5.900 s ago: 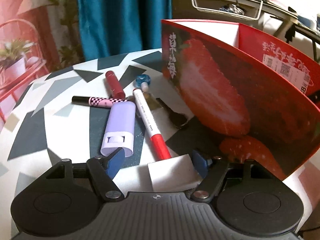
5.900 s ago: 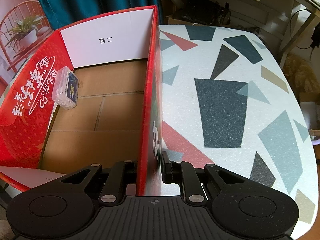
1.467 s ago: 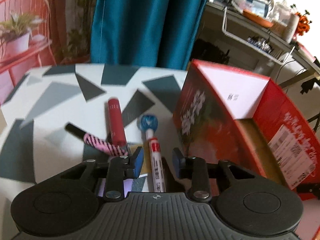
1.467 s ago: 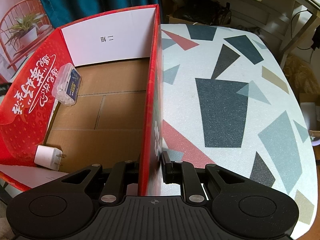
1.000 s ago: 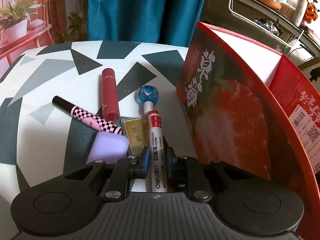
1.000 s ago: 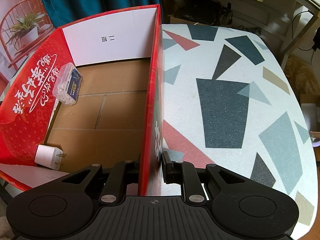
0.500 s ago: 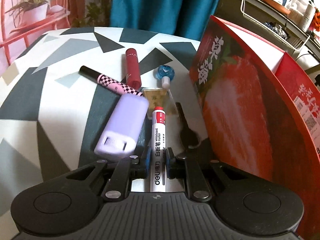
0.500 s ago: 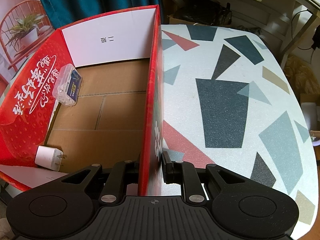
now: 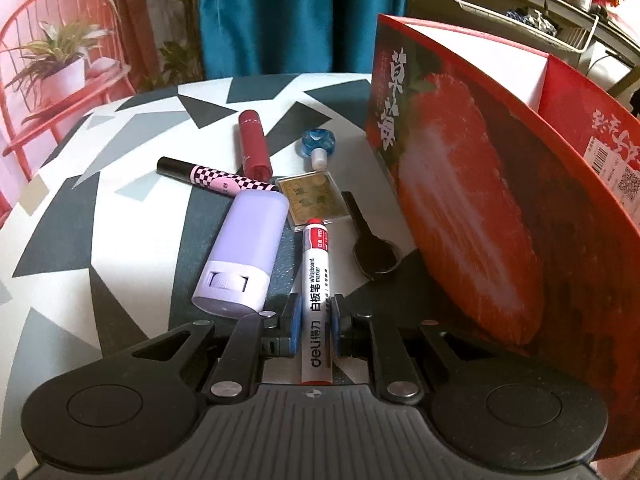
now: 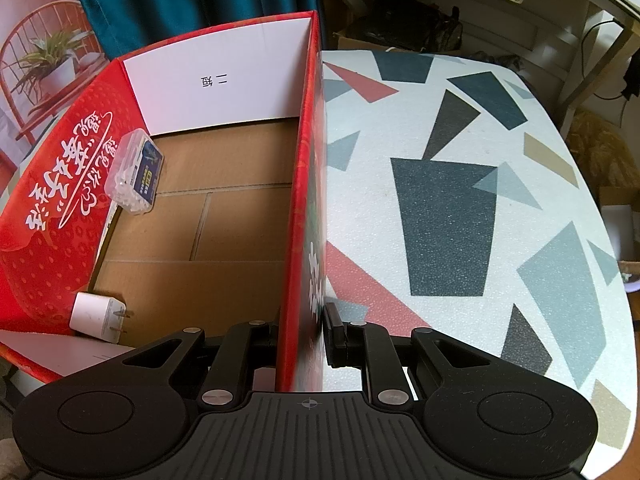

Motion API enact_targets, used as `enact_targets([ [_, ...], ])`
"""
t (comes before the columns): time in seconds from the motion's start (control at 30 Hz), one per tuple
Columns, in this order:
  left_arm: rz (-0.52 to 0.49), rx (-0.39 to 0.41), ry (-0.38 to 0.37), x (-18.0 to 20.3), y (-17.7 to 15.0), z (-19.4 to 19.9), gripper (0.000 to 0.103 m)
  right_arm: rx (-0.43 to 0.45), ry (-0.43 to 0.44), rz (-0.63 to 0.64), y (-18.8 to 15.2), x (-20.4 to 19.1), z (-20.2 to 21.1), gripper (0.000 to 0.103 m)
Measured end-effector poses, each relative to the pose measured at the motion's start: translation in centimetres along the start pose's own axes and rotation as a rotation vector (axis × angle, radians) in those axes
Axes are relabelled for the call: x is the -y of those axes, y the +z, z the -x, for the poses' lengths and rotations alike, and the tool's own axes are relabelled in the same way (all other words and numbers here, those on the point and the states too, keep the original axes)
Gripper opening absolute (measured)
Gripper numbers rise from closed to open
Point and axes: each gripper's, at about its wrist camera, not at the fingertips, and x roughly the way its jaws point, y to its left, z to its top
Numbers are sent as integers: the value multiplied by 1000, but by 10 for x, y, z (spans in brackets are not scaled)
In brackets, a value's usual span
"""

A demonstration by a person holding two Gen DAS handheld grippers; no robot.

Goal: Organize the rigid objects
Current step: 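Grasp the red-capped white marker with the left tool and lift it, then carry the marker over the red box and open the left tool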

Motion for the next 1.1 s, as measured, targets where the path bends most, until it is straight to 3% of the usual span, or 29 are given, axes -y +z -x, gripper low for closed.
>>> enact_targets([
  [0.13, 67, 33, -30, -13, 13, 12, 16, 1, 1, -1, 0, -1, 0, 16],
  [0.37, 125, 190, -125, -22, 58, 64, 16, 0, 0, -1, 0, -1, 0, 16],
  [0.63, 36, 294, -246, 13, 104, 96, 16, 1, 0, 0, 0, 0, 0, 16],
  [0.77, -28, 294, -284, 40, 111, 86, 16, 1, 0, 0, 0, 0, 0, 16],
  [0.87, -83, 250, -303, 62, 113, 69, 16, 1, 0, 0, 0, 0, 0, 16],
  [1.1, -233, 131, -261, 89, 104, 27, 16, 1, 1, 0, 0, 0, 0, 16],
])
